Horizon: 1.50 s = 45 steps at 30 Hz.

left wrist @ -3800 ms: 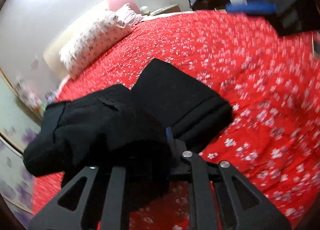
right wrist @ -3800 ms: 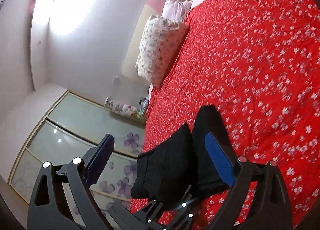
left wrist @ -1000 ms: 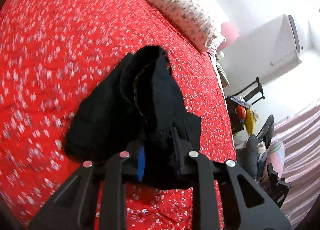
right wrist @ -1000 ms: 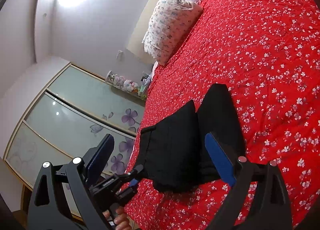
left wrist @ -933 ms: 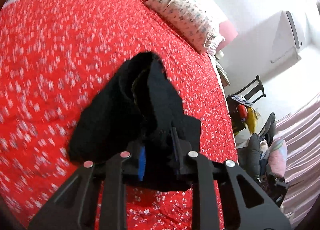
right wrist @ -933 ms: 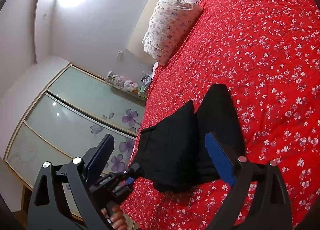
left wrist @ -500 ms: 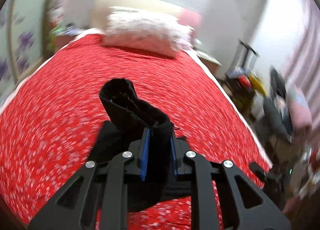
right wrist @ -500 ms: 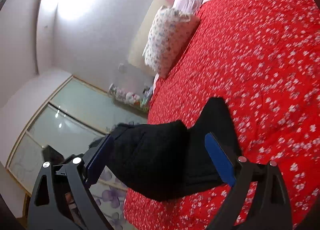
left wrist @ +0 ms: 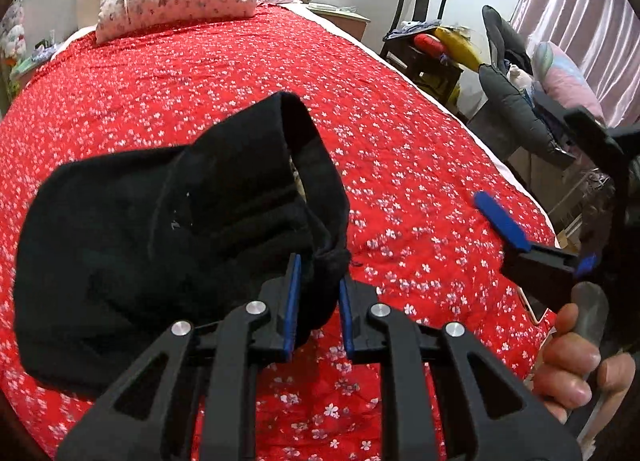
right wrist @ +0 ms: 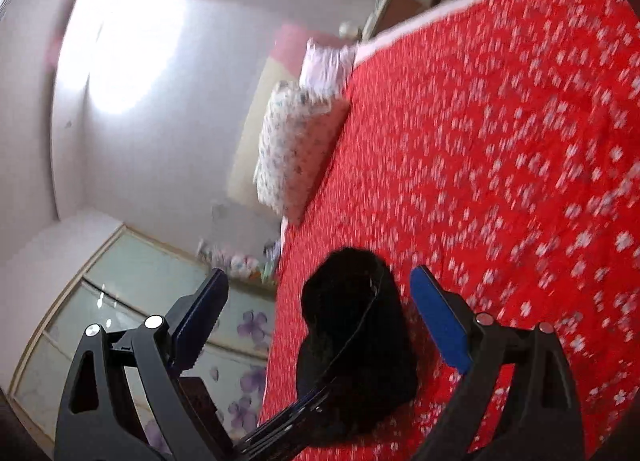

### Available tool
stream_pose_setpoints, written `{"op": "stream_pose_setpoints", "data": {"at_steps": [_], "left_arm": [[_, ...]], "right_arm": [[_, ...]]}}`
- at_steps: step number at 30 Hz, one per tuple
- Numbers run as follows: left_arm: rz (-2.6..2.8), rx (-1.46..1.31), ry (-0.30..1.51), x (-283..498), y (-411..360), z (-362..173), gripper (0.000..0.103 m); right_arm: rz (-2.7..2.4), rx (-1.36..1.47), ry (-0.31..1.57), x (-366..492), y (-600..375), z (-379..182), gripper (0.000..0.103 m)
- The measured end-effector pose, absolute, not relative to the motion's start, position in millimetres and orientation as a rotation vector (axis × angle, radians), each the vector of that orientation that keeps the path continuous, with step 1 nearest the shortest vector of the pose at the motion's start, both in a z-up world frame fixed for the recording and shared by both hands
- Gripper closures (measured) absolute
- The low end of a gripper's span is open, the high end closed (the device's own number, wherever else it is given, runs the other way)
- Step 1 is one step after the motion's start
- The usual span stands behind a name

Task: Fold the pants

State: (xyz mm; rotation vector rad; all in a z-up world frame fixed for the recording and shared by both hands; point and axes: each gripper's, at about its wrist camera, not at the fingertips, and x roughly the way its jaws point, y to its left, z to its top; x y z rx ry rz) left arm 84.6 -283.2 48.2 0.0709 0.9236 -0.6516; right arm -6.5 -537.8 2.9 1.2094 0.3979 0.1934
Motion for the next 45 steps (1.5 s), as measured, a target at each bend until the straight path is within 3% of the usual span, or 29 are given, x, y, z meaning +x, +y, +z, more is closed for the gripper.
{"op": "stream_pose_setpoints", "data": {"at_steps": [3,4,6,8,9,14,20,25,26,29,33,37,45], "left_arm": [[-0.707,0.075,0.933,81,-282,44,0.077],[-0.758,0.015,0.945,78,-275,44,0.069],[-0.842,-0.131,0.983,79,-257,46,0.063],[-0.870,-0.267,1.004,82,-228,51,0.038],[-0.861,-0.307,0.993,85,-212,53,0.035],[-0.654,-0.353,0.905,102,-121,54,0.028],[-0.443,-0.482,0.882,113,-26,24,0.027],[-0.408,-0.501,0.831,113,6,7,0.027],[-0.409,-0.500,0.824,115,5,6,0.026],[-0.435,-0.509,0.812,118,10,-6,0.025],[-0.496,-0.554,0.816,116,16,-12,0.025],[-0.506,-0.617,0.827,121,28,-18,0.023],[-0.488,-0.684,0.816,121,51,-19,0.022]], "right_arm": [[0.208,1.201,0.493,9,-527,-5,0.009],[0.203,1.181,0.528,12,-523,-6,0.009],[0.206,1.139,0.611,20,-514,-10,0.009],[0.204,1.105,0.695,28,-506,-15,0.009],[0.203,1.091,0.716,31,-504,-17,0.009],[0.120,0.895,0.849,51,-487,-23,0.009],[0.170,0.784,0.930,80,-463,-38,0.010],[0.188,0.742,0.920,85,-449,-43,0.053],[0.196,0.737,0.912,84,-446,-40,0.057],[0.194,0.639,0.891,82,-438,-32,0.059],[0.212,0.714,0.904,93,-438,-44,0.051],[0.254,0.662,0.845,89,-427,-27,0.073],[0.209,0.420,0.757,80,-377,35,0.076]]}}
